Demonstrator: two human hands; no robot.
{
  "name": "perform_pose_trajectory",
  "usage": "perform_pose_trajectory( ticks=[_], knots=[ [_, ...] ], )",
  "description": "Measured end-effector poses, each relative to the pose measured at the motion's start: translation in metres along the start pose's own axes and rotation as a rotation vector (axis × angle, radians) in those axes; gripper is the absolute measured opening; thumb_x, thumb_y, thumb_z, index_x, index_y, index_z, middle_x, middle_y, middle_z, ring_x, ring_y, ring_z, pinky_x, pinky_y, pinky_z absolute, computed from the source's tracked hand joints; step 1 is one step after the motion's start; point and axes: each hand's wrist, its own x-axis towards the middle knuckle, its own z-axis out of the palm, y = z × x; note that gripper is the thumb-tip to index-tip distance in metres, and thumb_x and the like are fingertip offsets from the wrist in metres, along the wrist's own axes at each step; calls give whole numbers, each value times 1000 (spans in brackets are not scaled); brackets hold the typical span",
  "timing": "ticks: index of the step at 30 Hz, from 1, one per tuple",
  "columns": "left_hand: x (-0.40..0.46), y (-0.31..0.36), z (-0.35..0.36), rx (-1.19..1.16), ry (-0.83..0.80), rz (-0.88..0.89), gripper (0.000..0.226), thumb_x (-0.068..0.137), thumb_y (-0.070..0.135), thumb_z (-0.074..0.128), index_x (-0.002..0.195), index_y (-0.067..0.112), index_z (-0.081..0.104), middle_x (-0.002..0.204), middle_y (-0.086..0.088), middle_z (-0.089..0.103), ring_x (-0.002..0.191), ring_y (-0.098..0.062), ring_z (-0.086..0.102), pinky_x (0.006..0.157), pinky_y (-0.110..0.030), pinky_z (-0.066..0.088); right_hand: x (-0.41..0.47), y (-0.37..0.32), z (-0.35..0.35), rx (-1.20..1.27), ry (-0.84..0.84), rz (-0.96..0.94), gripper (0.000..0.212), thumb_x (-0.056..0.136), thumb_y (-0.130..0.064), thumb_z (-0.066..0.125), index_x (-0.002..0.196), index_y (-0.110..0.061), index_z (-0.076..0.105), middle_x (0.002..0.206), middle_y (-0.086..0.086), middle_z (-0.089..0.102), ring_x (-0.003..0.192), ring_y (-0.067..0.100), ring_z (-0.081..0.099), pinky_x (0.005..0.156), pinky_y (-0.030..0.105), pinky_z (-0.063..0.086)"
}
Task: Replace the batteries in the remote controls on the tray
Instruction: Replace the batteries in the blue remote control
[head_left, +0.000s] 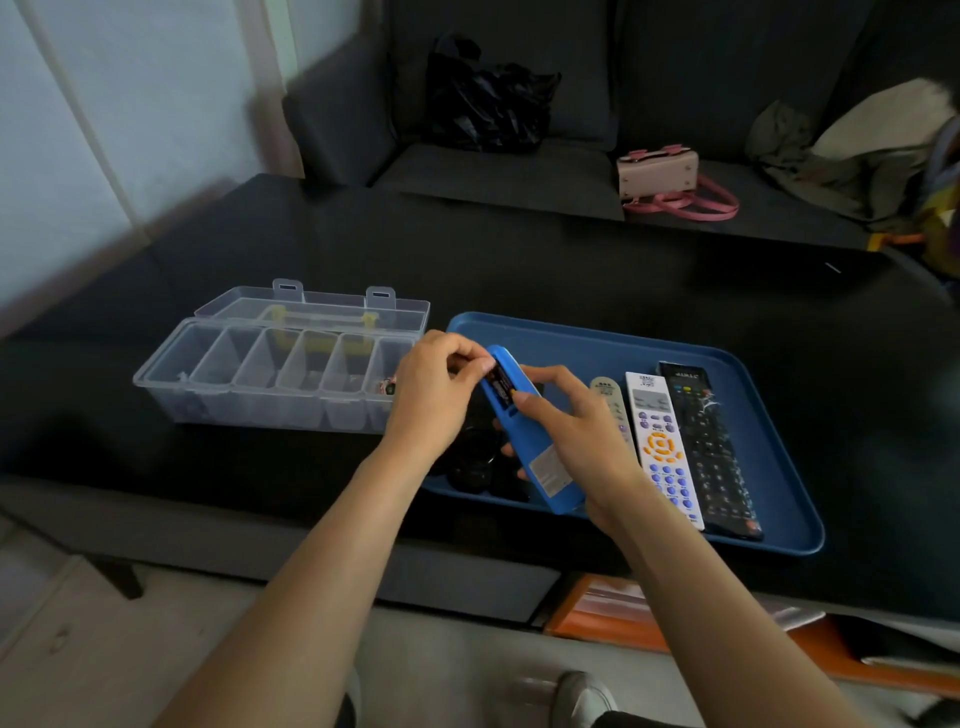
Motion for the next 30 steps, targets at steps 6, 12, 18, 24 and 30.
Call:
perform_pose_trajectory(
  ticks=[6, 12, 18, 24, 30],
  knots=[
    [-5, 1, 5, 4, -20, 2, 6, 85, 13, 64, 89, 16, 63, 98, -1, 64, 82, -3, 59, 69, -8, 45, 4, 0, 1, 4, 7, 21, 16, 95, -23, 56, 111, -24, 58, 92, 8, 68, 66, 18, 68, 49, 27, 55],
    [-5, 3, 5, 55, 26, 44, 17, 80, 11, 70, 97, 13, 67, 99, -3, 65, 76, 0, 58, 68, -2, 45, 6, -1, 1, 28, 15, 34, 16, 95, -24, 55, 111, -25, 58, 91, 9, 69, 64, 17, 68, 50, 27, 55],
    [-2, 4, 1, -1, 52, -25, 4, 85, 15, 64, 88, 14, 67, 89, 2, 67, 81, -4, 60, 69, -10, 44, 2, 0, -1, -21, -9, 13, 17, 95, -25, 55, 112, -27, 57, 96, 10, 68, 71, 20, 69, 50, 26, 54],
    [-3, -5, -4, -43, -15, -89, 7, 85, 13, 64, 81, 18, 66, 83, 4, 66, 83, -9, 62, 77, -22, 47, 5, 4, 2, -136, -25, -25, 15, 95, -23, 56, 109, -27, 59, 99, 9, 66, 74, 23, 69, 49, 26, 52],
    [-5, -1, -1, -5, 6, -95, 9, 86, 11, 63, 80, 17, 63, 85, 4, 66, 82, -7, 61, 75, -18, 45, 14, 3, 5, -28, -17, 8, 13, 95, -21, 56, 105, -29, 61, 94, 10, 69, 67, 22, 68, 47, 28, 53]
  ],
)
